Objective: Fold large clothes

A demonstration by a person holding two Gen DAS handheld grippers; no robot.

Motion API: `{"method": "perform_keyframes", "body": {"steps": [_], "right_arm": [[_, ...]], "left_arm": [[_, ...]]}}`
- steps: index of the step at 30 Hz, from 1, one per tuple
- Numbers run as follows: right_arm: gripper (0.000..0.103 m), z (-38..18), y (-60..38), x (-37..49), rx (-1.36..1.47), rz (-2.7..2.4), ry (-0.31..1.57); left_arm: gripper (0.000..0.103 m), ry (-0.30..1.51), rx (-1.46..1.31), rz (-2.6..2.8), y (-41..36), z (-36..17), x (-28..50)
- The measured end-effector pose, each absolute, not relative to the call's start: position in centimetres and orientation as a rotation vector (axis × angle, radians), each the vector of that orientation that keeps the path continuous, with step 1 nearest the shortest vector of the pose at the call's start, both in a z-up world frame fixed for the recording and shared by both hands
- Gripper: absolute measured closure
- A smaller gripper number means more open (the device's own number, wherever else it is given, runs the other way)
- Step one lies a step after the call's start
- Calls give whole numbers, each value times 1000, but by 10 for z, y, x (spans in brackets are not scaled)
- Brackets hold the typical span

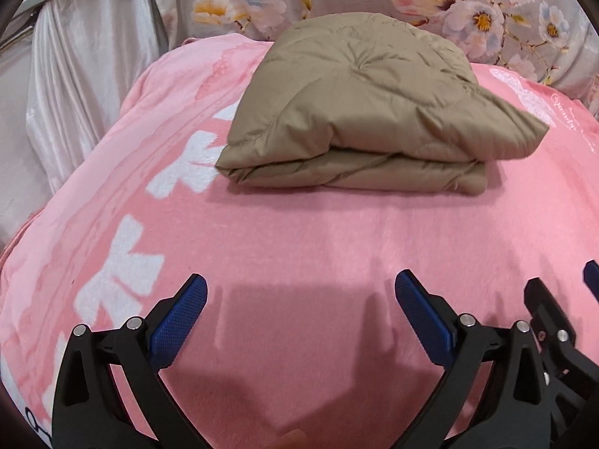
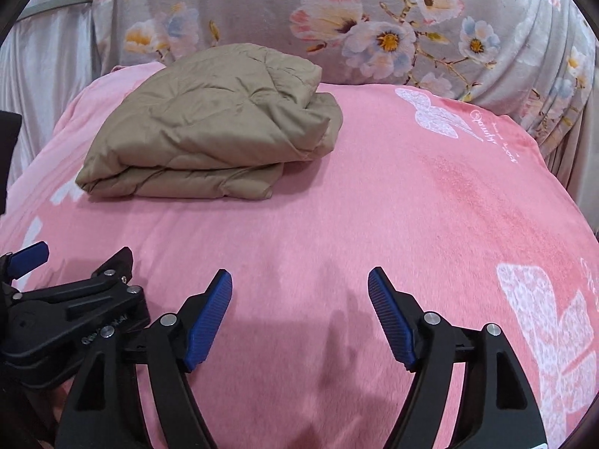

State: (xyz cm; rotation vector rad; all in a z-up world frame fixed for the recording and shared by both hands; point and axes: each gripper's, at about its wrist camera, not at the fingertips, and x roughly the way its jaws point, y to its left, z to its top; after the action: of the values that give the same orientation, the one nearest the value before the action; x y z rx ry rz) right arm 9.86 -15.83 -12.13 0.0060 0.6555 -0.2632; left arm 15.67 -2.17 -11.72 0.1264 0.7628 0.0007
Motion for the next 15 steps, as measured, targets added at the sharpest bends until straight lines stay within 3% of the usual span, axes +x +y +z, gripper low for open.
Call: {"method": "perform_keyframes", "body": {"steps": [15], "right_arm": [[27, -122, -155, 81, 1, -283, 600]], "left_arm": [[5, 684, 113, 0, -19, -113, 143]]}}
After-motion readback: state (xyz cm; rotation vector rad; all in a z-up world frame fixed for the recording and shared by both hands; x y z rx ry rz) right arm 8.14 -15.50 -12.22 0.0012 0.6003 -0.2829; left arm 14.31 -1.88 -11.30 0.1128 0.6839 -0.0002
